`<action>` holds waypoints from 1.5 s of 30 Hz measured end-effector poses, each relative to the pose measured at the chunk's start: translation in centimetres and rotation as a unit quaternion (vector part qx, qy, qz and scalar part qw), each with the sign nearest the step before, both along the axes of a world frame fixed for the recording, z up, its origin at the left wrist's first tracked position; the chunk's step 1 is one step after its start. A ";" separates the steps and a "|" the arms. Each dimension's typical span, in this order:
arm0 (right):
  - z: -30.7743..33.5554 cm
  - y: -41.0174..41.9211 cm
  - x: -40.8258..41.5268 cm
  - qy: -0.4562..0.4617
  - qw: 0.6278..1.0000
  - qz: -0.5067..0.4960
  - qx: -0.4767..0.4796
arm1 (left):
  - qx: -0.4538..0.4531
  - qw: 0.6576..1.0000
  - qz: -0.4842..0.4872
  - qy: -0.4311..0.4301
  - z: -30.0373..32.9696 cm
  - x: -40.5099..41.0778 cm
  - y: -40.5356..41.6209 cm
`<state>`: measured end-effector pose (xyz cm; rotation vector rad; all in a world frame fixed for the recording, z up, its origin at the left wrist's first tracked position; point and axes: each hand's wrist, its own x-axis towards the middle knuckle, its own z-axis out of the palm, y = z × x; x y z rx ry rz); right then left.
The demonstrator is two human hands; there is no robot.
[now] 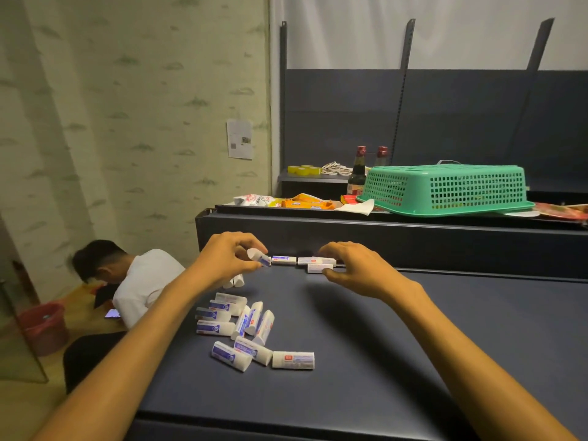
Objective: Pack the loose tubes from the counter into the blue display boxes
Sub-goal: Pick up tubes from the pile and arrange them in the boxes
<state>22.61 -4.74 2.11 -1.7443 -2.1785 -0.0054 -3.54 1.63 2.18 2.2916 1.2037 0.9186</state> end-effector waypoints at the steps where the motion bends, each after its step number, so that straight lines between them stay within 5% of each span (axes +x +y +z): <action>1: 0.0 -0.1 0.2 0.001 1.000 0.002 0.001 | -0.006 1.000 0.000 -0.011 0.0 0.2 -0.2; 16: -1.0 0.7 -0.6 0.032 0.998 0.045 -0.025 | 0.057 0.998 0.016 0.017 -1.3 -0.5 -2.0; 30: -2.4 3.8 -11.4 0.042 0.990 0.129 -0.047 | 0.133 0.990 0.017 0.039 -1.7 -7.5 0.4; 39: -3.5 5.3 -13.7 0.017 0.990 0.097 -0.103 | 0.132 0.991 -0.014 0.025 -2.4 -9.9 1.4; 45: -3.1 5.1 -12.8 0.113 0.989 0.067 -0.070 | 0.136 0.990 -0.023 0.023 -2.2 -10.1 2.2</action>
